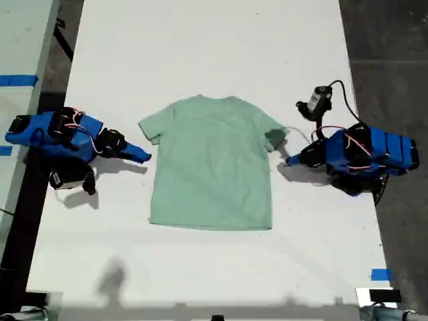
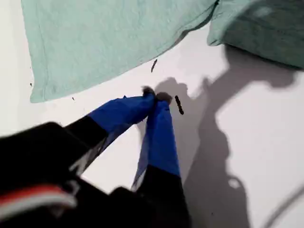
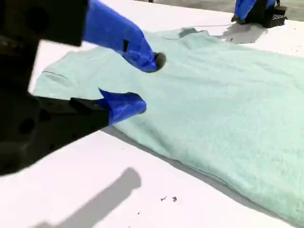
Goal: Fold tshirt
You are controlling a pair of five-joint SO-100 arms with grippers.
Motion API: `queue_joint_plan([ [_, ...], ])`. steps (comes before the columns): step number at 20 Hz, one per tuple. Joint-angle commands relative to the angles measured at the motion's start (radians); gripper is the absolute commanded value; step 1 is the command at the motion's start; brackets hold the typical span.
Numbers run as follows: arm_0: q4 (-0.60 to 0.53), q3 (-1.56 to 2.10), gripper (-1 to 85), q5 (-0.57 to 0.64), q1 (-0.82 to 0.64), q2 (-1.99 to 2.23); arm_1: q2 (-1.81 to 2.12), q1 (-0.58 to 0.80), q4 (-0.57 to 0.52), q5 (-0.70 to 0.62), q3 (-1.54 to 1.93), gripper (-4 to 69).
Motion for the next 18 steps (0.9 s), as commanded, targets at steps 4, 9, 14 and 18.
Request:
queue_joint_plan([
  [4, 0.002, 0.005, 0.1, -0.025, -0.038, 0.106, 0.008, -0.032, 0.003, 0.873, -0.012, 0.8],
  [9, -0.008, -0.006, 0.1, -0.017, -0.071, 0.106, 0.009, -0.008, 0.006, 0.781, -0.028, 0.7],
  [14, -0.117, -0.123, 0.1, -0.028, -0.064, -0.014, -0.117, -0.072, -0.006, 0.770, -0.232, 0.5],
  [18, -0.084, -0.416, 0.1, -0.005, -0.084, -0.367, -0.617, -0.011, 0.005, 0.615, -0.601, 0.5],
])
